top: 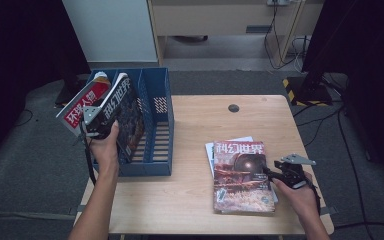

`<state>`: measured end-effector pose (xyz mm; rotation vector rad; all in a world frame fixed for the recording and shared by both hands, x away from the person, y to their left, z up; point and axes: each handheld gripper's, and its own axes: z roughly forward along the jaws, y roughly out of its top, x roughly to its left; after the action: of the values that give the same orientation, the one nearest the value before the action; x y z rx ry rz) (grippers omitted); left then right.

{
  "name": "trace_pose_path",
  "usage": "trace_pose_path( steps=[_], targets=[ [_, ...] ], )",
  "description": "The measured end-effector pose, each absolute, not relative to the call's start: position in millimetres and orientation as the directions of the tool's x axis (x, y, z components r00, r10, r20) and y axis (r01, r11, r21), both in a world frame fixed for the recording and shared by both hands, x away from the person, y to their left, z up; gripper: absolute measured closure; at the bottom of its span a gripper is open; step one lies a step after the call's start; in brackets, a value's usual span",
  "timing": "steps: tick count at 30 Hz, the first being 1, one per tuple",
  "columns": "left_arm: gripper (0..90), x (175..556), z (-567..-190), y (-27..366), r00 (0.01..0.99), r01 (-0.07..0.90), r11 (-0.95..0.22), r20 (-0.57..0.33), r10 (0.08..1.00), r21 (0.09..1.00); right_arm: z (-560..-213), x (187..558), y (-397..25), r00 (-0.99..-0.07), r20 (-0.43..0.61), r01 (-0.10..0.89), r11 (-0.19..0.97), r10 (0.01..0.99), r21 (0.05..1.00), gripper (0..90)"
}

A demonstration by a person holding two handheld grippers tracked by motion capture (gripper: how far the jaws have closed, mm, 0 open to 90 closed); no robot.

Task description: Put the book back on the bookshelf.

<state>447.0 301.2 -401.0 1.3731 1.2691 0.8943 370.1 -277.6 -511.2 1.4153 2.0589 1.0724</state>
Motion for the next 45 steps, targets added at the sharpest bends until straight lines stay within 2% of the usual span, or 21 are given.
trace_pose_path(
  steps=[11,20,25,29,33,42,45],
  targets=[
    [81.5,444,-404,303,0.159,0.229,0.082,-0.120,0.980,0.970,-511,370,-277,-0.398,0.081,0.592,0.188,0.914,0.784,43.3],
    [75.9,442,-404,305,0.155,0.223,0.075,-0.111,0.982,0.972,-511,370,-276,-0.401,0.080,0.592,0.191,0.913,0.783,43.1],
    [75.8,441,-406,306,0.171,0.229,0.082,-0.123,0.978,0.970,-511,370,-276,-0.401,0.080,0.592,0.192,0.913,0.782,42.9],
    [70.6,438,-405,307,0.171,0.223,0.082,-0.122,0.978,0.971,-511,370,-275,-0.402,0.080,0.592,0.192,0.912,0.782,42.5],
    [61.5,433,-404,305,0.181,0.202,0.081,-0.119,0.976,0.976,-511,370,-275,-0.405,0.078,0.592,0.196,0.911,0.782,41.3],
    [41.8,410,-406,306,0.209,0.217,0.051,-0.097,0.973,0.975,-511,370,-270,-0.426,0.088,0.588,0.201,0.901,0.784,33.0],
    [40.2,403,-410,308,0.224,0.237,0.052,-0.107,0.969,0.970,-511,370,-268,-0.427,0.089,0.590,0.202,0.900,0.782,29.3]
  ],
)
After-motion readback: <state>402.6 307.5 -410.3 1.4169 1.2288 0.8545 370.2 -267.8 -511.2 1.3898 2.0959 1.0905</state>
